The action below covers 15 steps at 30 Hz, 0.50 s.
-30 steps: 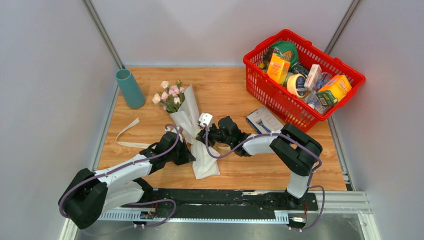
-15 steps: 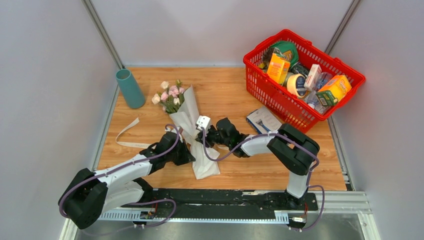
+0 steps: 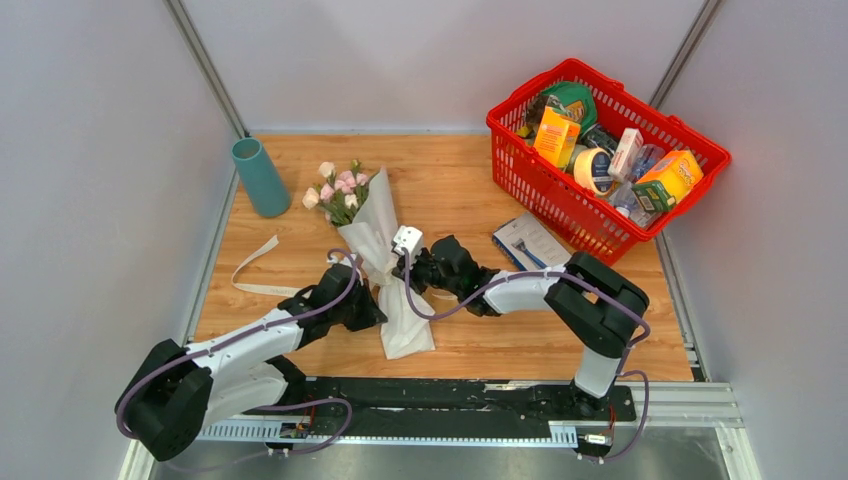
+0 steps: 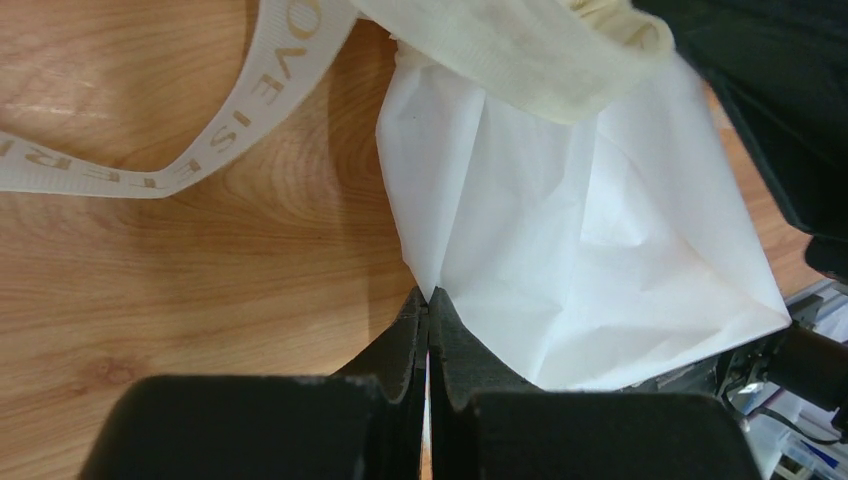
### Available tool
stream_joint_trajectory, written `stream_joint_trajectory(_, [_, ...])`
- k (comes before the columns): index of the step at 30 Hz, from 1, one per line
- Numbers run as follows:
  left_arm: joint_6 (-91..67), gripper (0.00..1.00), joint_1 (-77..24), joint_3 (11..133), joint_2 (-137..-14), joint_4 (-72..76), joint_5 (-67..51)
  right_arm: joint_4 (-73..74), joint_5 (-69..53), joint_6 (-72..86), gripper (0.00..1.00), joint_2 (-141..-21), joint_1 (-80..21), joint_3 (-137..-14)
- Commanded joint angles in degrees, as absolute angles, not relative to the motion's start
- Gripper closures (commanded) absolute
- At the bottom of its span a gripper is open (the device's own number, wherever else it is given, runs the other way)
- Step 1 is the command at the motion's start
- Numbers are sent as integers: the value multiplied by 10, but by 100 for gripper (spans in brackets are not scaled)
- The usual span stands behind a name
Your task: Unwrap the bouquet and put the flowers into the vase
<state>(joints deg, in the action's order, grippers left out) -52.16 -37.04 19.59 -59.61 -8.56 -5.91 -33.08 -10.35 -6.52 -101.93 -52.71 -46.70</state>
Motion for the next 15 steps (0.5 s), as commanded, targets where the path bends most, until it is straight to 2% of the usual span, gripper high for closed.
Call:
stream_joint_trajectory(1, [-518, 100, -373, 212, -593, -124, -39, -326, -74, -18, 97, -993, -524, -500])
stream_joint_trajectory(3, [-516, 100, -373, 214, -592, -131, -37, -326, -57, -22, 100, -992, -524, -497])
stream_joint_trajectory(10, [-519, 100, -373, 213, -590, -142, -25, -296, -56, -17, 100, -974, -523, -503])
stream_joint_trajectory(15, [-521, 100, -373, 214, -592, -151, -16, -244, 31, 54, 100, -962, -506, -519])
